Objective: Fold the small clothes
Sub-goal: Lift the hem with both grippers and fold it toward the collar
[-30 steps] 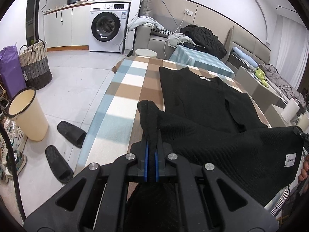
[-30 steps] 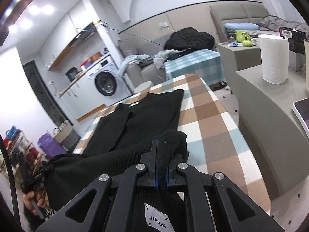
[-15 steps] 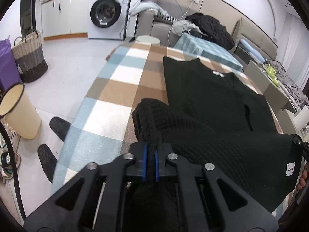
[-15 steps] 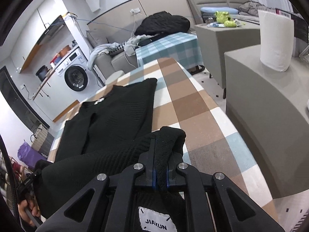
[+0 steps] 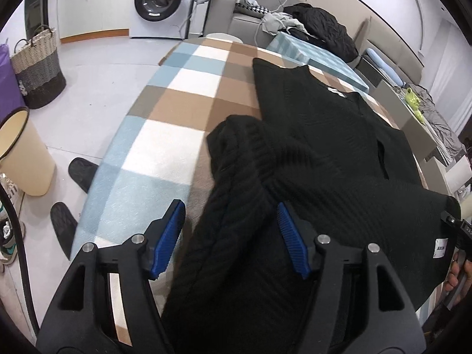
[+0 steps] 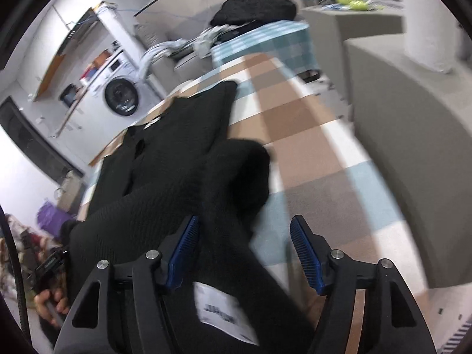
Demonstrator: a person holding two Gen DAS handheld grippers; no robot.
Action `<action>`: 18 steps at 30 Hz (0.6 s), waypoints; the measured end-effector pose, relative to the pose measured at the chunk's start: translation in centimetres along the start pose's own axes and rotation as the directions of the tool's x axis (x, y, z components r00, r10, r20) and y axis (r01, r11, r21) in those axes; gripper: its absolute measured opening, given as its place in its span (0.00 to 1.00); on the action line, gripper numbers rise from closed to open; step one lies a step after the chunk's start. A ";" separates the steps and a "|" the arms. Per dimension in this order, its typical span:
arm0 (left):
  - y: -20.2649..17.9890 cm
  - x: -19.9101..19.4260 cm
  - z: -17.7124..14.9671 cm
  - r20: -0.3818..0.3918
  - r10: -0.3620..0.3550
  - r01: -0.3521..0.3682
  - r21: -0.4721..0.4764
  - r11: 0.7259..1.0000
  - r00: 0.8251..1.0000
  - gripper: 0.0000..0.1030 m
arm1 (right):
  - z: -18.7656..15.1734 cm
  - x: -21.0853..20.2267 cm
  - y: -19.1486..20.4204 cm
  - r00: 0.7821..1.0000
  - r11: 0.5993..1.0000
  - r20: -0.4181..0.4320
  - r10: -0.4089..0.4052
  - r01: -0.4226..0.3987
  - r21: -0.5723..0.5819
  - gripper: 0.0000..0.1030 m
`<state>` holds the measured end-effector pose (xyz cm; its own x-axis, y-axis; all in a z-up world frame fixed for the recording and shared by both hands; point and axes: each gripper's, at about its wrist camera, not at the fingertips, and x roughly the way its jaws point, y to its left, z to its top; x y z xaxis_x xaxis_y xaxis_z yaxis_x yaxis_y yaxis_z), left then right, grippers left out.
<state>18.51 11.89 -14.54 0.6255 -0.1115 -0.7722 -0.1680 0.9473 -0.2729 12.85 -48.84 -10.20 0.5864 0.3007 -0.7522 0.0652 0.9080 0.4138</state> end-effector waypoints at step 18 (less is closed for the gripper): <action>-3.2 0.5 0.3 -0.017 -0.055 0.056 0.113 0.992 0.998 0.13 | -0.2 3.2 4.8 0.994 0.973 -0.053 -0.097 0.084 -0.215 0.31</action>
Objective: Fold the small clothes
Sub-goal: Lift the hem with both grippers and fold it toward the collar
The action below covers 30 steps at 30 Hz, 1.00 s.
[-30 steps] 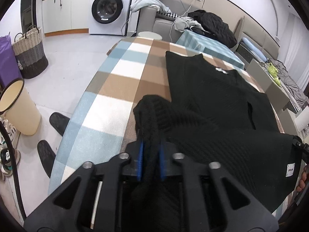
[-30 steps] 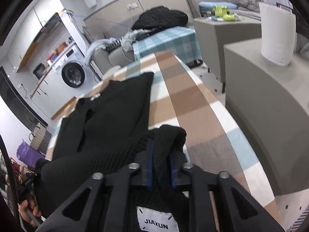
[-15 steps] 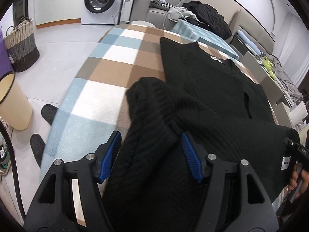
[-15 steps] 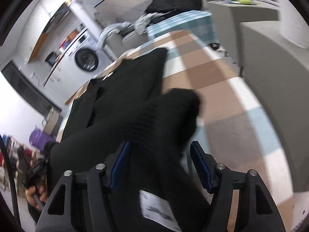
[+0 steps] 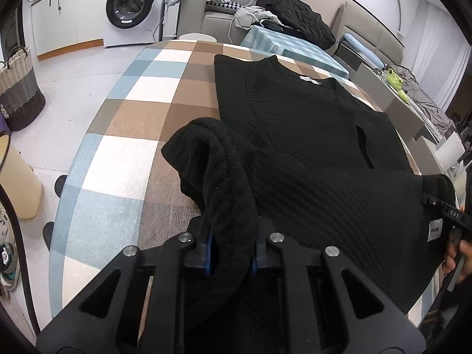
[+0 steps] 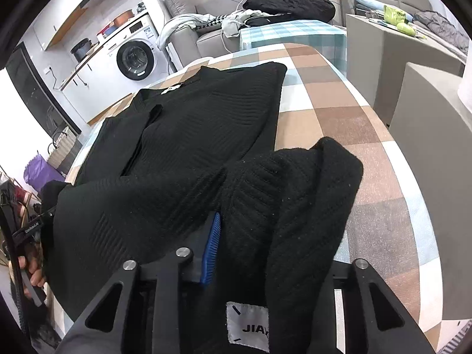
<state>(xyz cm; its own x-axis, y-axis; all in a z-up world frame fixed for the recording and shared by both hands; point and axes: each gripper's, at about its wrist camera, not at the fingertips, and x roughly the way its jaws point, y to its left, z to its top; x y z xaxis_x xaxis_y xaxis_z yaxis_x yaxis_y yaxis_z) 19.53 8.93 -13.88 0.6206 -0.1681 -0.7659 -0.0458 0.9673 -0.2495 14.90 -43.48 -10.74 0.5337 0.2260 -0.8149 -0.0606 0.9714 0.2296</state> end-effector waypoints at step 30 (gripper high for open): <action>3.0 -7.7 -8.5 -0.012 0.071 -0.071 -0.026 0.997 0.997 0.43 | -6.8 -6.8 -2.9 0.996 0.992 0.006 0.090 -0.090 0.093 0.42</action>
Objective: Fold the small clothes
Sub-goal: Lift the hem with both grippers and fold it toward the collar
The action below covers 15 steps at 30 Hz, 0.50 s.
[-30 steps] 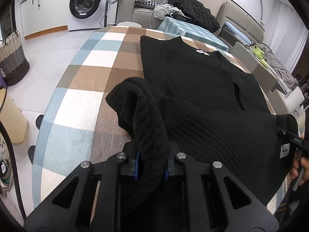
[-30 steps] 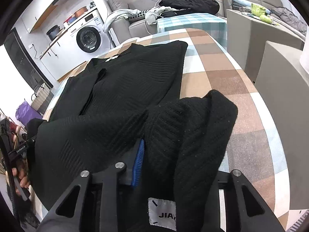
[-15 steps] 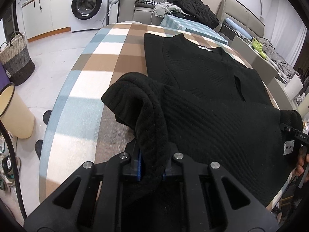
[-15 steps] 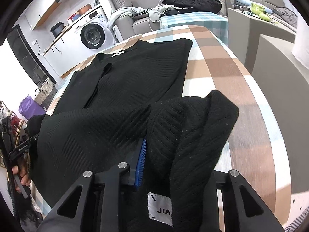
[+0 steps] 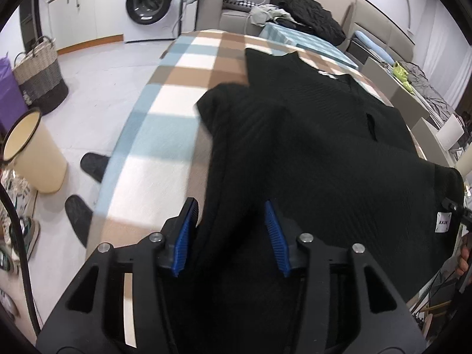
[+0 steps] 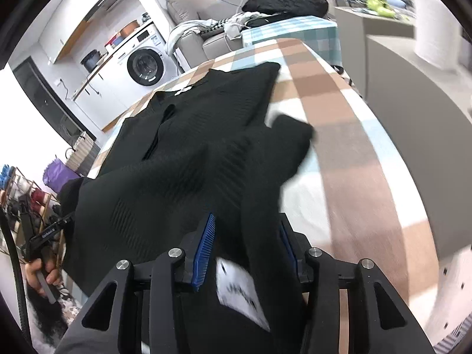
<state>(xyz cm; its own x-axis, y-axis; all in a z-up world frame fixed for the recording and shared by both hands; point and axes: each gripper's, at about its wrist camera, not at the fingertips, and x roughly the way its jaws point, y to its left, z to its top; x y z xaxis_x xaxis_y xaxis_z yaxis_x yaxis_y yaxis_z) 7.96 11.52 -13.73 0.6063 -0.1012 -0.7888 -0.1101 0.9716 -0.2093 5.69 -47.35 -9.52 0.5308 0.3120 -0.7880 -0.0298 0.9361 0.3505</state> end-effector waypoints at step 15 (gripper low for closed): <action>1.8 -3.7 -3.3 0.033 -0.013 0.016 -0.073 0.997 0.999 0.02 | -5.2 -3.8 1.1 0.994 0.991 0.026 0.106 -0.104 -0.079 0.06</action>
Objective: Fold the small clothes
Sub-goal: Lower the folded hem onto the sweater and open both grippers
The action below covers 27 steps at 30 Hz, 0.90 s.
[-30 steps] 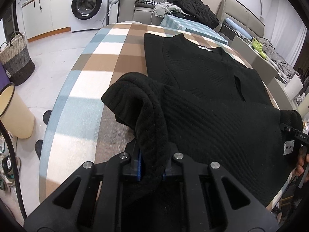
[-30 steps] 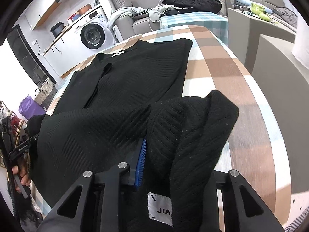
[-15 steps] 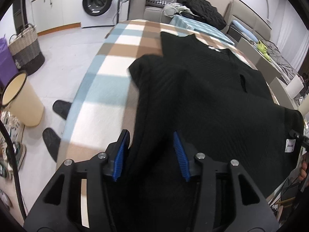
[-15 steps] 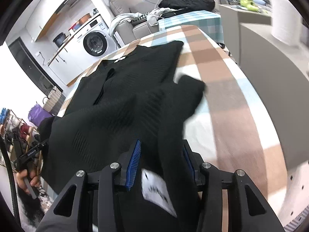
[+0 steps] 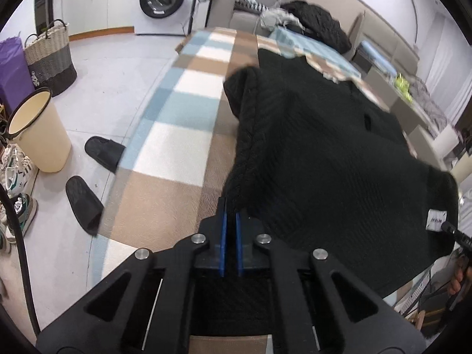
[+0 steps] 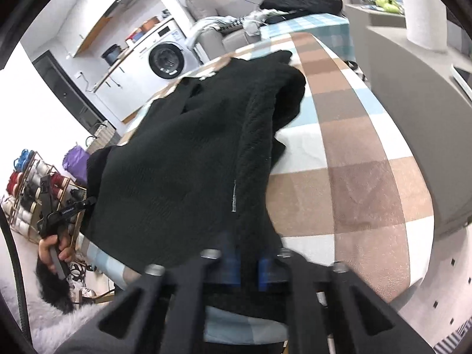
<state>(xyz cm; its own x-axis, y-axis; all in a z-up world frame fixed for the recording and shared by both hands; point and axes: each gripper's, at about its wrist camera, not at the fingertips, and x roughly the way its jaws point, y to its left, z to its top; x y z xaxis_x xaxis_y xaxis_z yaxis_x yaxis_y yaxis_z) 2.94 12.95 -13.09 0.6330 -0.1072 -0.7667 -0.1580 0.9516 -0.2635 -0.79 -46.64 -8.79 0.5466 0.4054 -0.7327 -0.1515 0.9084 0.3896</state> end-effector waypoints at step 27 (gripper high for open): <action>-3.1 1.4 18.4 0.209 -0.123 0.137 -0.055 0.989 0.970 0.02 | 19.4 3.2 -3.6 0.947 0.924 0.320 0.032 -0.150 0.352 0.05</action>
<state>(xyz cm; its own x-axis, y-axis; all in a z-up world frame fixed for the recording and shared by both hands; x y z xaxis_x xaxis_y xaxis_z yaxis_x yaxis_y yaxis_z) 18.24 15.11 -2.61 0.7922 -0.1608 -0.5888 -0.1108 0.9108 -0.3978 17.50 -50.58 -1.67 0.7765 0.3802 -0.5025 0.0676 0.7426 0.6663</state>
